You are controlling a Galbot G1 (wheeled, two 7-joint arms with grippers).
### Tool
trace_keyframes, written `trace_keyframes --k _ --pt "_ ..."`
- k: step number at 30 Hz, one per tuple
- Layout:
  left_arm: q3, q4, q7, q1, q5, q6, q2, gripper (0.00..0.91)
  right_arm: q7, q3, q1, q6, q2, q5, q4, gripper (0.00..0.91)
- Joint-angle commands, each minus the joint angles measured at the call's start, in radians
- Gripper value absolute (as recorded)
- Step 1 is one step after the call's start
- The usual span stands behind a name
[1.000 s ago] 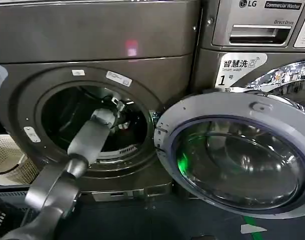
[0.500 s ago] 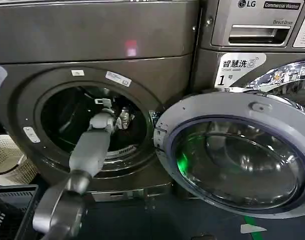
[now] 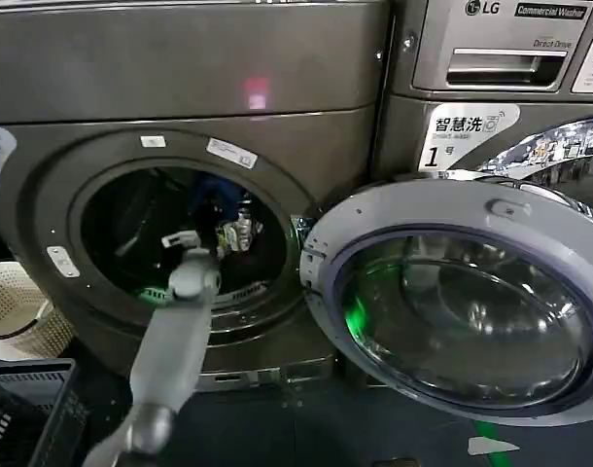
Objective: Grasp the clothes from the dryer.
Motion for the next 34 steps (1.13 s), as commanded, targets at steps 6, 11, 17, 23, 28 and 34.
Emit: trace_keyframes --k 6,11,17,23,28,34 --pt "-0.009 -0.178 -0.078 0.146 0.017 -0.005 0.006 0.0 0.01 0.014 -0.005 0.025 -0.003 0.019 -0.008 0.907" --pt "-0.002 -0.189 -0.077 0.156 0.02 -0.005 0.006 0.0 0.009 0.018 -0.007 0.027 -0.003 0.019 -0.007 0.907" --pt "0.001 -0.2 -0.076 0.154 0.017 -0.002 0.007 0.0 0.006 0.028 -0.012 0.026 -0.006 0.023 -0.005 0.907" --pt "0.0 -0.2 -0.073 0.157 0.019 -0.002 0.008 0.0 -0.002 0.031 -0.013 0.024 -0.007 0.021 -0.005 0.907" --pt "-0.002 -0.192 -0.07 0.152 0.023 -0.004 0.007 0.0 -0.01 0.029 -0.011 0.022 -0.003 0.018 -0.003 0.907" --pt "-0.004 -0.189 -0.064 0.148 0.028 -0.004 0.006 0.0 -0.014 0.031 -0.01 0.023 -0.003 0.018 -0.004 0.907"
